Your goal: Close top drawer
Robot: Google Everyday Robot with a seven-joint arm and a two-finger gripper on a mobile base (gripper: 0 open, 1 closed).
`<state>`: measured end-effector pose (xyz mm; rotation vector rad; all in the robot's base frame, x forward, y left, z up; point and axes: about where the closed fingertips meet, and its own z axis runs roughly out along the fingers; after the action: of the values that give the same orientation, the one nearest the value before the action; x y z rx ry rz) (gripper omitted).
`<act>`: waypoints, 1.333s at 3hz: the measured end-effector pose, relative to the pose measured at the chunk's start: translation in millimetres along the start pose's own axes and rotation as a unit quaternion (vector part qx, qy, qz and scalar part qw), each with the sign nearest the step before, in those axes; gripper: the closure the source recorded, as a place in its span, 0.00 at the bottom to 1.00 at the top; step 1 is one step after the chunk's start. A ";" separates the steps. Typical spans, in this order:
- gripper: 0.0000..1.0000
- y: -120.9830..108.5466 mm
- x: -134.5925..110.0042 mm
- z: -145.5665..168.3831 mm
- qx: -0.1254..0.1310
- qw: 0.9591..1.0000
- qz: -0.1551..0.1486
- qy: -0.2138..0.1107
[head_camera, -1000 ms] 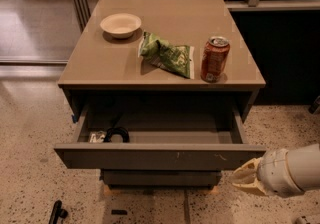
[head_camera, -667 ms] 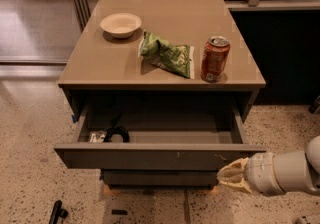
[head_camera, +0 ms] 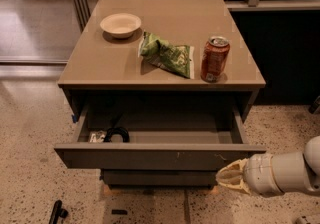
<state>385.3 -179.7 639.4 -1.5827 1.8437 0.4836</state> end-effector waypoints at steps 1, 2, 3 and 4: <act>1.00 -2.8 -0.9 -1.5 0.017 1.000 -0.020 -0.003; 1.00 -16.5 -7.0 3.1 0.060 0.996 -0.061 -0.023; 1.00 -27.7 -12.6 11.1 0.081 0.993 -0.083 -0.035; 1.00 -40.1 -17.3 23.0 0.102 0.989 -0.101 -0.046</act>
Offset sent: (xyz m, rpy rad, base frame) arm 0.0257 0.0016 0.0098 0.0145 -0.2816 0.0098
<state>430.6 -160.2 640.0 -1.5596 1.5883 0.2633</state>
